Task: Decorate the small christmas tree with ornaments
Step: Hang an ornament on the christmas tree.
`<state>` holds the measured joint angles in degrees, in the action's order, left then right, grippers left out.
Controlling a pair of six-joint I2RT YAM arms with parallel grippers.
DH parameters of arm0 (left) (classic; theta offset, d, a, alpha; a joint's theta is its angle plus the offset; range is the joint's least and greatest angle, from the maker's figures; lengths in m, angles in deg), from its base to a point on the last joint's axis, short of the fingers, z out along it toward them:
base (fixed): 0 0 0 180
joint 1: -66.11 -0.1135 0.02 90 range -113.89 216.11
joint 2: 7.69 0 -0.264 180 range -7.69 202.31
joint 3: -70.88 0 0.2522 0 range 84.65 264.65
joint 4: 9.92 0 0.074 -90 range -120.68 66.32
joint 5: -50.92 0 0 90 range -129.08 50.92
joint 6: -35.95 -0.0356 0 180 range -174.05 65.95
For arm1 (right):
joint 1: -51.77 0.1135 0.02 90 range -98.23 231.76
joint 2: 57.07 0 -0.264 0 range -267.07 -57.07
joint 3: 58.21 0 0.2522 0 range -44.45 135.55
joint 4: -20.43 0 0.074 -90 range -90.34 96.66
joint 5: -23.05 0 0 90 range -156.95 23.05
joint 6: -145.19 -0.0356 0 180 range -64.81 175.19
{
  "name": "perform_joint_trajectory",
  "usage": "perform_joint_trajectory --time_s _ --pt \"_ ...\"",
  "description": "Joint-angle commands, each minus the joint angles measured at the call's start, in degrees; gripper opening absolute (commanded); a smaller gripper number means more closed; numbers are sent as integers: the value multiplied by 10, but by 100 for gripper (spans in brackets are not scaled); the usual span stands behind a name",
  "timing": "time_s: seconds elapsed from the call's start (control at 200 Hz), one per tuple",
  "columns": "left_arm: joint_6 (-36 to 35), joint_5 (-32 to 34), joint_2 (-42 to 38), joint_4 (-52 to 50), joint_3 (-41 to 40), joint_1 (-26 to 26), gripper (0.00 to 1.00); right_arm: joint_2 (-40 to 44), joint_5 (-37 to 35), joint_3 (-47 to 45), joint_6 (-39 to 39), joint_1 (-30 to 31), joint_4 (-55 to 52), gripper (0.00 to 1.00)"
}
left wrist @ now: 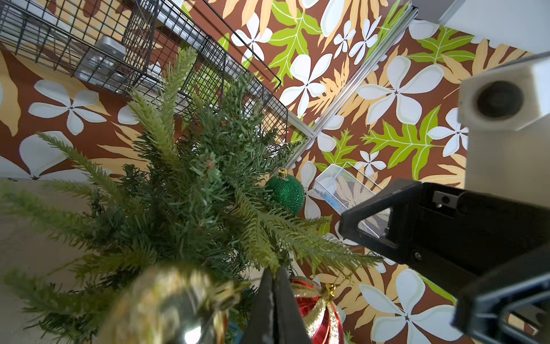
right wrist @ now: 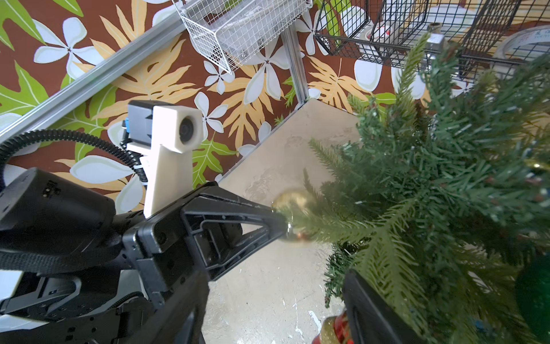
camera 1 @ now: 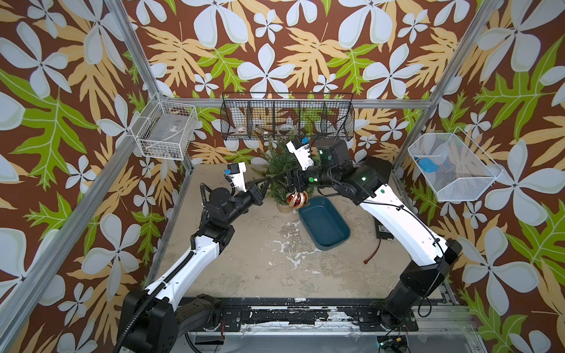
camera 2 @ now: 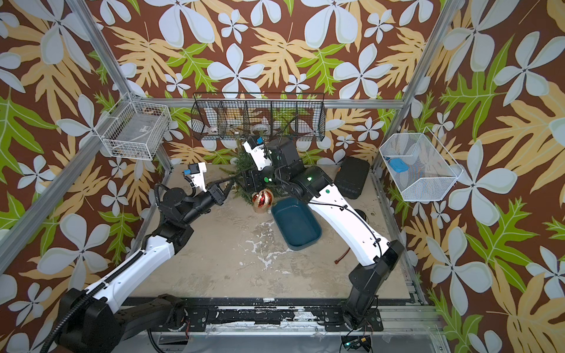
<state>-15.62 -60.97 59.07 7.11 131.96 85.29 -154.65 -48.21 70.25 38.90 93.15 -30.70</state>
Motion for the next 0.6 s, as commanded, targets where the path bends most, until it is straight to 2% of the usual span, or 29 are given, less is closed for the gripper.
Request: perform_joint_trajectory --time_s 0.0,0.05,0.09,0.305,0.486,0.596 --pt "-12 2 -5 -11 4 1 0 21 3 -20 -9 0 28 73" --pt "-13 3 -8 -14 2 1 0 34 1 -37 -11 0 37 73" --pt "-13 6 -12 -17 -1 1 5 43 2 -49 -12 0 43 73" --pt "-15 11 -30 -27 -15 1 19 80 -9 -98 -17 -1 59 72" --pt "-13 14 -38 -29 -25 1 18 96 -16 -116 -19 -1 63 72" --pt "-14 19 -45 -34 -29 1 28 104 -19 -128 -20 -1 67 72"
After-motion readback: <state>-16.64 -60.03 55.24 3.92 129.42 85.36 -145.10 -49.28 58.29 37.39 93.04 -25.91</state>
